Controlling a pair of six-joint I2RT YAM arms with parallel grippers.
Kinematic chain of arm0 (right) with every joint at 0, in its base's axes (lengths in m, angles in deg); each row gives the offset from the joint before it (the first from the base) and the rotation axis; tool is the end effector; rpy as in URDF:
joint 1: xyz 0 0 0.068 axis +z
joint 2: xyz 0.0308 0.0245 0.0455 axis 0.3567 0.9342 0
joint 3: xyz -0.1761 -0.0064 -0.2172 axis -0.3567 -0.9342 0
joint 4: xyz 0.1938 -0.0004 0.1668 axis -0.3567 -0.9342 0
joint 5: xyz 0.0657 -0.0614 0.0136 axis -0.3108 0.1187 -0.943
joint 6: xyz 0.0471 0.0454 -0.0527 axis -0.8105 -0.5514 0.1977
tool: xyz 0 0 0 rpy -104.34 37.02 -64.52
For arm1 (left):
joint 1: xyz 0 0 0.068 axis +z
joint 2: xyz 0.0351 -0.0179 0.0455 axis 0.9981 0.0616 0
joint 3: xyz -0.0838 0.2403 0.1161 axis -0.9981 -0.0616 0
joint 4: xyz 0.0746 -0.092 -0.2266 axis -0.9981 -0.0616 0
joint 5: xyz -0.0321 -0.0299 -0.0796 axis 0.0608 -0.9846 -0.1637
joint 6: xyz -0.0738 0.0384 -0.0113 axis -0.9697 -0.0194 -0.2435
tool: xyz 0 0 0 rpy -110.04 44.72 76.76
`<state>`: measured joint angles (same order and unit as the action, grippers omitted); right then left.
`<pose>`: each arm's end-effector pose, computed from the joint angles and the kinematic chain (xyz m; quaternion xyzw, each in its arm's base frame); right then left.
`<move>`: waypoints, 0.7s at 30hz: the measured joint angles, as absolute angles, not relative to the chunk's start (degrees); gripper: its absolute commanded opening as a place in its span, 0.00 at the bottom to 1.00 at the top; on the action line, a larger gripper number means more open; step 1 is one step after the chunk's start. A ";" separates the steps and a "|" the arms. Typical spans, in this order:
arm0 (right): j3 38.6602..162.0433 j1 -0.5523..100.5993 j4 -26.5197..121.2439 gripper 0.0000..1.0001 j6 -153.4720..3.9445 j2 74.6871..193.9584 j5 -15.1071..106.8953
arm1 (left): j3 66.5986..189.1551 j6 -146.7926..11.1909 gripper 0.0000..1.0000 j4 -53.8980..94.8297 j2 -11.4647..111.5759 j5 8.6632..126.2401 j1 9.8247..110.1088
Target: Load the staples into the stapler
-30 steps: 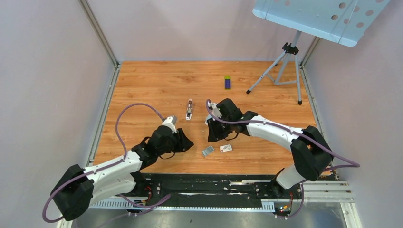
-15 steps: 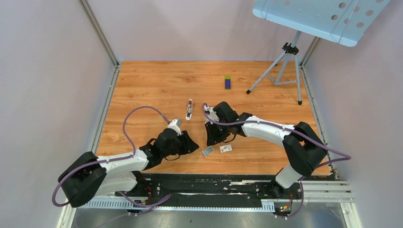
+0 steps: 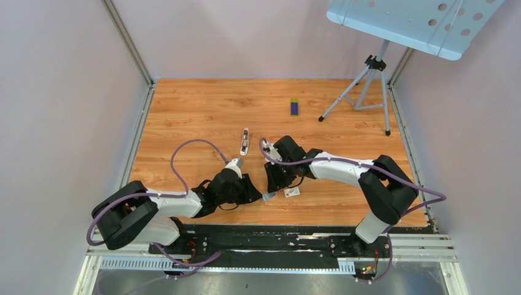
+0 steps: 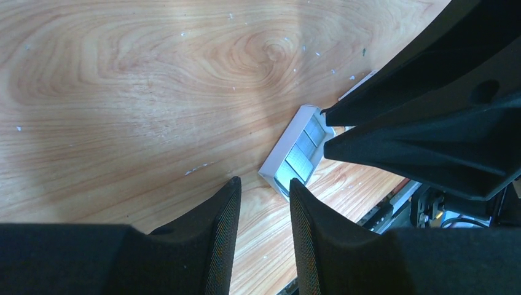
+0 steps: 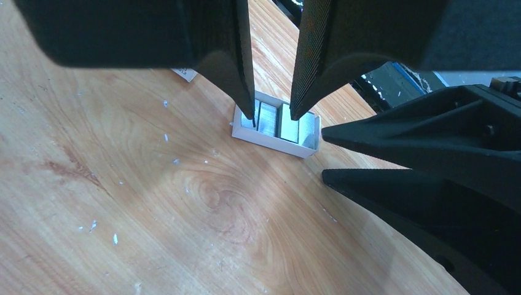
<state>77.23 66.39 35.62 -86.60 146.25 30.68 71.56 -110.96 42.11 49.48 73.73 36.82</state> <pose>0.2185 0.2629 0.1618 -0.2770 0.8890 0.3250 0.1650 0.1561 -0.1877 0.1164 -0.0315 0.8873 -0.3727 0.2698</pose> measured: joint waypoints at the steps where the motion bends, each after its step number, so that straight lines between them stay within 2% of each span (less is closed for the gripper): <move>1: 77.16 66.44 35.66 0.31 -86.60 146.25 30.68 | 71.65 -111.01 0.37 42.42 49.74 73.73 36.77; 21: 75.52 68.58 37.87 0.27 -87.13 146.76 31.08 | 73.49 -110.15 0.32 40.95 51.14 74.00 36.34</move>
